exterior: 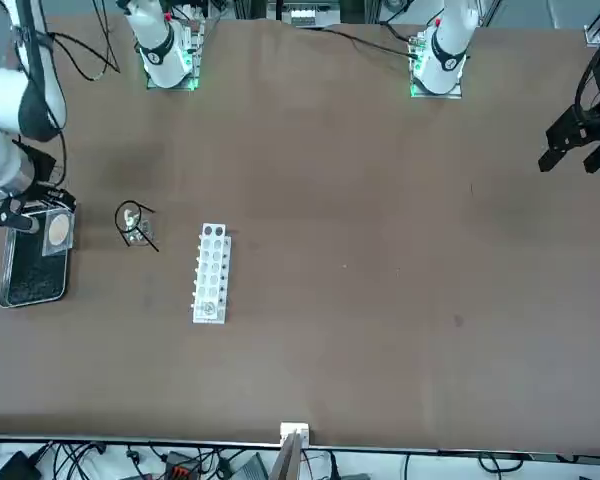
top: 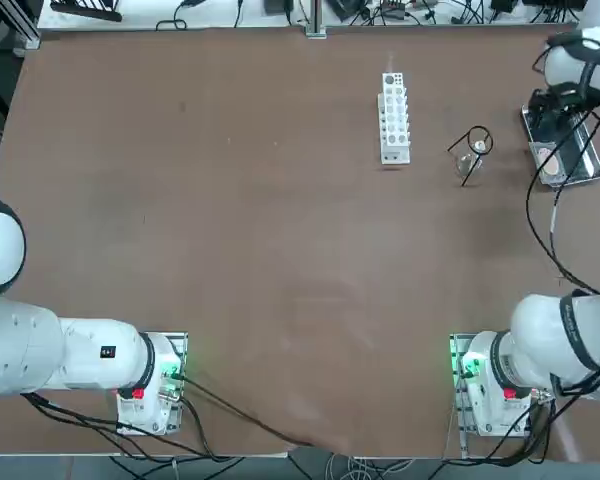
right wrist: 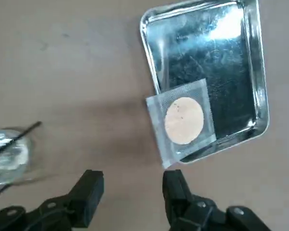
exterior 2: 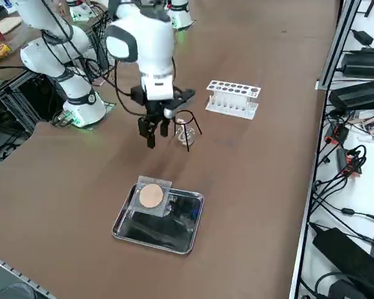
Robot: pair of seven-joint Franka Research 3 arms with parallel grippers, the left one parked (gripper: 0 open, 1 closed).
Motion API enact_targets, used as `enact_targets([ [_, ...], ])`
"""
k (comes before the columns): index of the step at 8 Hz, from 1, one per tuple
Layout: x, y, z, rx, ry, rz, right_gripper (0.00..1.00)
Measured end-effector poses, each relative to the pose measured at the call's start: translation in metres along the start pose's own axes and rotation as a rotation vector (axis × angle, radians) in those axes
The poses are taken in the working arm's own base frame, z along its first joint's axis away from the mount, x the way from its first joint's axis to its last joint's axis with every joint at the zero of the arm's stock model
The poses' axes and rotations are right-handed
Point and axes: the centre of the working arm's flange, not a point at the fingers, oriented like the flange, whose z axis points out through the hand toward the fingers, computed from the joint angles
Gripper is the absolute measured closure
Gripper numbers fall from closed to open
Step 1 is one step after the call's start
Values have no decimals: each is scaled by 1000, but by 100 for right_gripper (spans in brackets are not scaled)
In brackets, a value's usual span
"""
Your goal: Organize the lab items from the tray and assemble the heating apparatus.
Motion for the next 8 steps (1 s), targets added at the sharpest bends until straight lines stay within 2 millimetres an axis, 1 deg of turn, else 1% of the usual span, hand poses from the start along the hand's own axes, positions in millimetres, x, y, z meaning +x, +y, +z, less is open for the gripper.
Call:
enact_targets([
  [1, 4, 2, 23, -25, -8, -33, 26],
  [2, 6, 6, 41, -35, -10, -52, 26],
  [3, 8, 6, 54, -47, -10, -76, 25],
  [5, 10, 2, 73, -104, -11, -159, 11],
  [6, 11, 2, 80, -117, -7, -181, 9],
  [8, 13, 3, 96, -111, 3, -198, 9],
])
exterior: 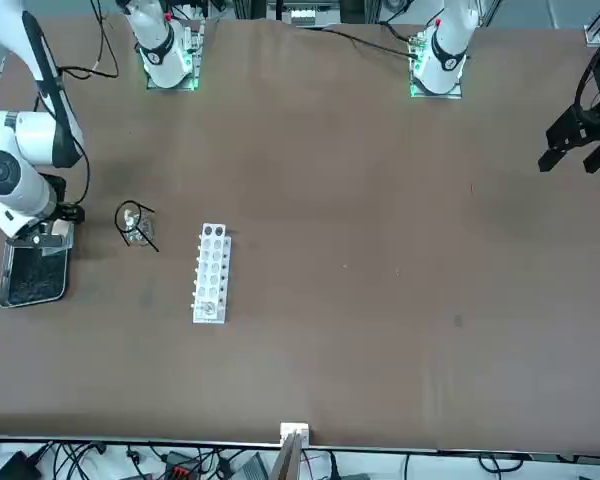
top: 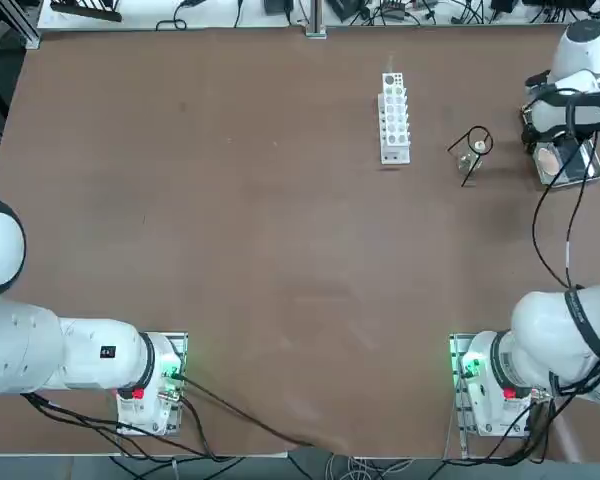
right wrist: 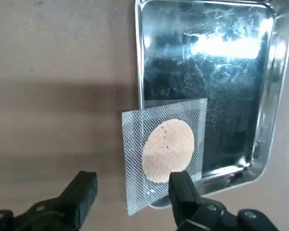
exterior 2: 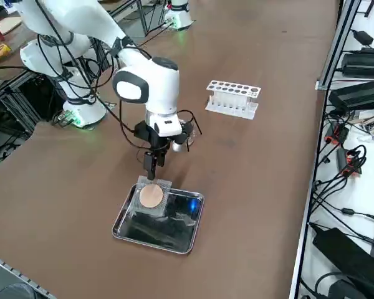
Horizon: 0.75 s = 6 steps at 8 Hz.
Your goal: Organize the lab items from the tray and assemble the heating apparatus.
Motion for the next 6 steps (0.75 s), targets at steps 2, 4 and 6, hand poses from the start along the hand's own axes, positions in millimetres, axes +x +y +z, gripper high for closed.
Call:
enact_targets([
  [2, -1, 1, 18, 11, 6, -8, 10],
  [4, -3, 4, 32, 12, 7, -19, 10],
  [6, -4, 4, 43, 20, 3, -22, 11],
])
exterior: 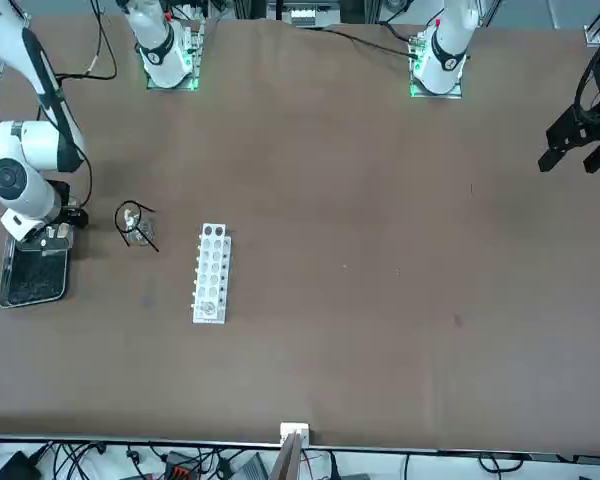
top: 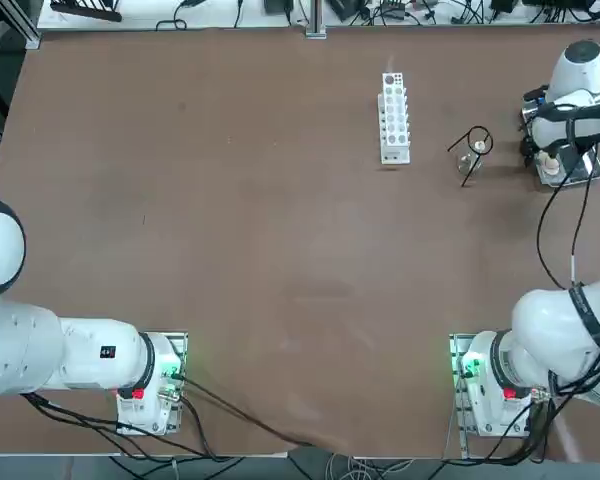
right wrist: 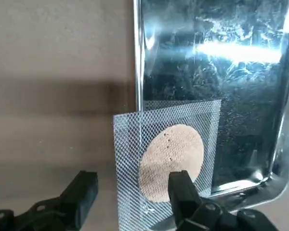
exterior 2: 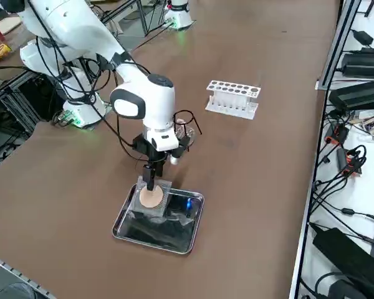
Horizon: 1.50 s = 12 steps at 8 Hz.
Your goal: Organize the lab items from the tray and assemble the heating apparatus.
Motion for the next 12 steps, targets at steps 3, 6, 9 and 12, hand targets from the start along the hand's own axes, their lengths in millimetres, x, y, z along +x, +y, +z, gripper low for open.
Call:
enact_targets([
  [3, -1, -2, 8, 9, -6, -2, 13],
  [6, -2, 1, 12, 14, -3, 4, 22],
  [9, -3, 4, 13, 14, -3, 9, 39],
  [12, -2, 6, 12, 13, -1, 13, 40],
])
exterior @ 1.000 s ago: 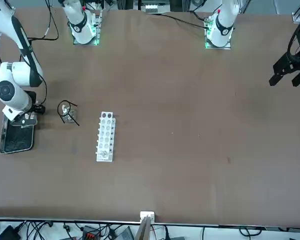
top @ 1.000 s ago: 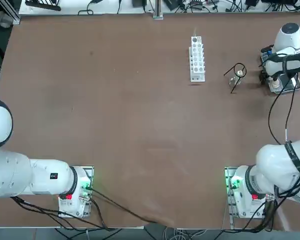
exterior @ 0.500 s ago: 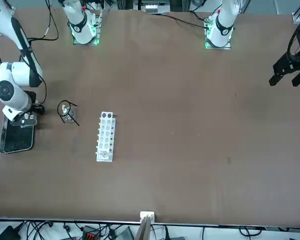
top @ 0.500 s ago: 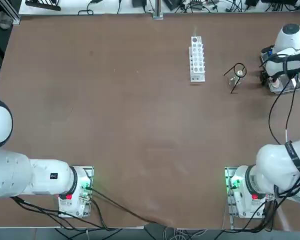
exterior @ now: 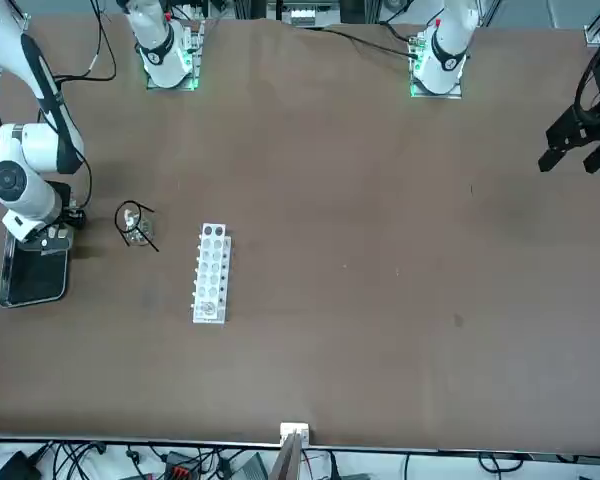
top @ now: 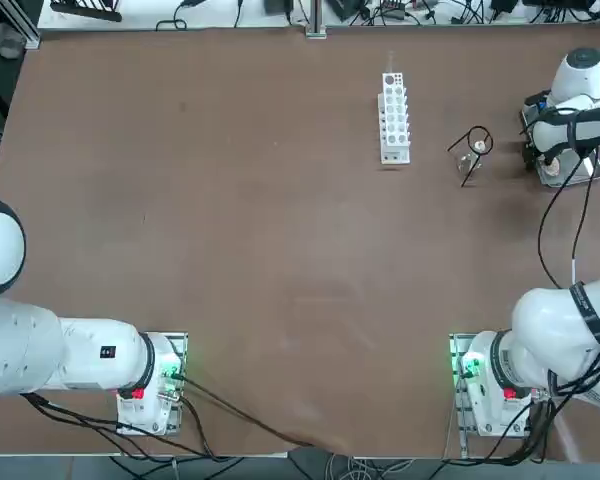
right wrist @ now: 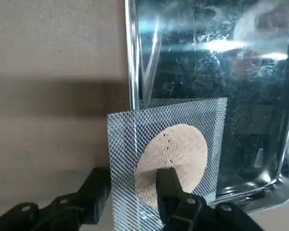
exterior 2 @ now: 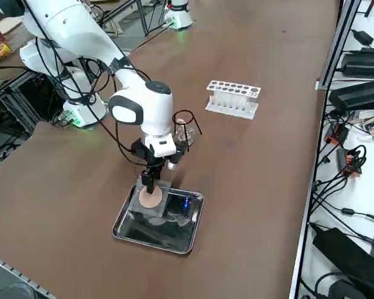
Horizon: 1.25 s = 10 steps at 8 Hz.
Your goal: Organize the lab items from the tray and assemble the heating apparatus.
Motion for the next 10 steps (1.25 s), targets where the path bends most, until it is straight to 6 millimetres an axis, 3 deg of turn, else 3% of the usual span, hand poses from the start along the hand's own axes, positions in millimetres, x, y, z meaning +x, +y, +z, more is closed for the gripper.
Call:
enact_targets([
  [5, 0, 8, -1, -2, 4, 18, 48],
  [10, 2, 9, -8, -6, 18, 90, 78],
])
